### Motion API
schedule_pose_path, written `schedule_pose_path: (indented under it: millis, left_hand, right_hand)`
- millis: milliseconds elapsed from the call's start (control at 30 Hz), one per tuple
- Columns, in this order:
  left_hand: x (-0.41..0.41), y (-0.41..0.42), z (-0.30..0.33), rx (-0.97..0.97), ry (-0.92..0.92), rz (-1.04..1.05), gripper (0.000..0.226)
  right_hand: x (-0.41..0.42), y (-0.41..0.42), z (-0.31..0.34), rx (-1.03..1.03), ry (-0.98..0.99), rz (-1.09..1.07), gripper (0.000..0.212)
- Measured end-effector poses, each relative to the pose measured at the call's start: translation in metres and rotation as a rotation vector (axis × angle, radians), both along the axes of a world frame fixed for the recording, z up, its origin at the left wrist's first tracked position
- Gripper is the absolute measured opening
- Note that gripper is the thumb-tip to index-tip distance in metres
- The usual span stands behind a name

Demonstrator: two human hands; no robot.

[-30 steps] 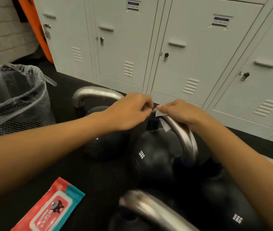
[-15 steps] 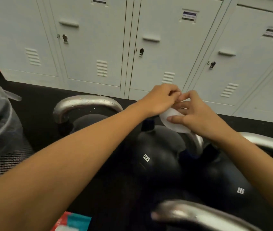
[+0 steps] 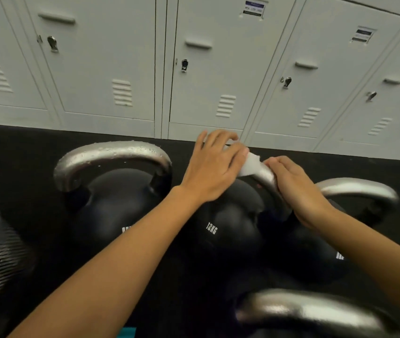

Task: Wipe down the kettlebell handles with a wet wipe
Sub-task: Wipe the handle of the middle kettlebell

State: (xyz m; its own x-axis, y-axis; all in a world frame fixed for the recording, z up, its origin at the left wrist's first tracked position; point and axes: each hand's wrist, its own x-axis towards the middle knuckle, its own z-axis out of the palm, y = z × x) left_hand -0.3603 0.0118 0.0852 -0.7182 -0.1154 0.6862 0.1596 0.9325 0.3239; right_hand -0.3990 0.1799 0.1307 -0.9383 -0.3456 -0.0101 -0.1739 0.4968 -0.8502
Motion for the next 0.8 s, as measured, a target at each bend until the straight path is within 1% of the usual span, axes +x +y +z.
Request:
schedule_pose_path:
  millis: [67, 100, 200, 233, 300, 333, 367, 400, 433, 500, 567, 633, 700, 733, 800]
  left_hand:
    - [-0.003, -0.009, -0.001, 0.060, 0.039, 0.075, 0.041]
    - [-0.003, -0.010, 0.000, 0.101, 0.030, 0.076, 0.044]
    - [0.001, 0.001, 0.005, 0.215, -0.073, -0.100, 0.048]
    - [0.003, 0.007, 0.006, 0.184, -0.077, -0.147, 0.047]
    - [0.006, 0.014, 0.005, 0.047, -0.017, -0.171, 0.045]
    - [0.005, 0.014, 0.004, 0.014, 0.018, -0.175, 0.043]
    - [0.004, 0.013, 0.002, 0.029, 0.036, -0.180, 0.041]
    - [0.003, 0.013, -0.002, 0.092, 0.035, -0.190, 0.040]
    - [0.002, 0.013, -0.004, 0.209, 0.023, -0.197, 0.040]
    - [-0.001, 0.012, -0.007, 0.563, -0.041, -0.185, 0.038]
    - [-0.004, 0.007, -0.006, 0.929, -0.165, -0.144, 0.035]
    - [-0.005, 0.001, -0.011, 1.179, -0.270, -0.096, 0.038]
    - [-0.003, -0.003, -0.020, 1.327, -0.375, -0.030, 0.050]
    - [-0.003, -0.004, -0.025, 1.350, -0.438, 0.014, 0.054]
    - [-0.001, -0.002, -0.030, 1.303, -0.512, 0.117, 0.052]
  right_hand:
    - [0.003, -0.003, -0.003, 0.020, 0.064, 0.018, 0.031]
    - [0.003, -0.004, -0.005, 0.016, 0.067, 0.025, 0.035]
    - [0.005, -0.004, -0.002, 0.020, 0.045, 0.058, 0.044]
    - [0.005, -0.003, -0.002, 0.023, 0.041, 0.065, 0.046]
    - [0.004, -0.002, -0.002, 0.022, 0.039, 0.072, 0.047]
    - [0.003, -0.001, -0.002, 0.021, 0.036, 0.077, 0.047]
    - [0.003, -0.001, -0.002, 0.018, 0.027, 0.085, 0.046]
    - [0.002, -0.001, -0.003, 0.013, 0.016, 0.095, 0.046]
    - [0.001, -0.001, -0.003, 0.013, 0.006, 0.103, 0.046]
    - [0.000, 0.000, -0.003, 0.019, -0.011, 0.106, 0.045]
    - [-0.002, 0.000, -0.004, 0.037, -0.012, 0.112, 0.047]
    - [-0.002, 0.001, -0.004, 0.046, -0.007, 0.119, 0.049]
    - [-0.002, 0.001, -0.004, 0.036, -0.022, 0.130, 0.048]
    - [-0.002, 0.001, -0.004, 0.026, -0.034, 0.133, 0.048]
    - [-0.003, 0.003, -0.002, 0.007, -0.076, 0.138, 0.046]
